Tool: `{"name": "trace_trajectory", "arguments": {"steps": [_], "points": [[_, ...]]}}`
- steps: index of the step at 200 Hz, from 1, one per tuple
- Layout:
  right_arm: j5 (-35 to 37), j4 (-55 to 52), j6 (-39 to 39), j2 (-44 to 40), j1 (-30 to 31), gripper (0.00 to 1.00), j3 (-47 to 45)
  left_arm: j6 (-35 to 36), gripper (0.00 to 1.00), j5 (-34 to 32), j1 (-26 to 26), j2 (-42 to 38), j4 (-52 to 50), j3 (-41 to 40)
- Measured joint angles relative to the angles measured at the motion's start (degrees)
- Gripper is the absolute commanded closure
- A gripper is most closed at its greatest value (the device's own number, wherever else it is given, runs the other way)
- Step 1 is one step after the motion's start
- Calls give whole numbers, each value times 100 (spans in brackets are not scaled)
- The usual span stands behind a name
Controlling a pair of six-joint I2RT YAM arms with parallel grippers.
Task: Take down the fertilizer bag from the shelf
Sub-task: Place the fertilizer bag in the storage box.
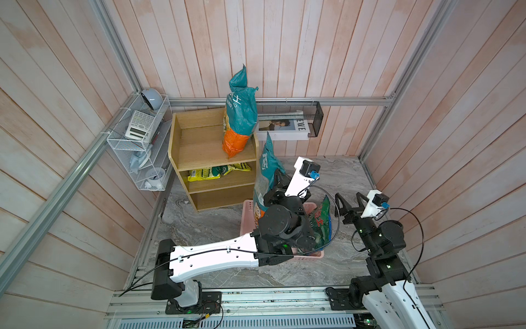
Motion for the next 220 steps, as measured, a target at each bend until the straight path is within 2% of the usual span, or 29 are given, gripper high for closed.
{"name": "trace_trajectory", "arguments": {"steps": [23, 36, 58, 128, 181, 220], "points": [[-11, 0, 7, 0, 0, 2, 0, -2651, 100, 837, 87, -192, -2811, 249], [-9, 0, 7, 0, 0, 2, 0, -3410, 100, 1110, 131, -352, -3482, 192], [-9, 0, 7, 0, 0, 2, 0, -4142, 100, 1432, 120, -501, -3930, 31], [-9, 0, 7, 0, 0, 2, 0, -4784, 100, 1967, 236, -474, -3845, -1130], [-11, 0, 7, 0, 0, 2, 0, -5136, 100, 2223, 356, -315, -3458, -1237], [-11, 0, 7, 0, 0, 2, 0, -5141, 100, 2317, 372, -63, -2715, -1523]]}}
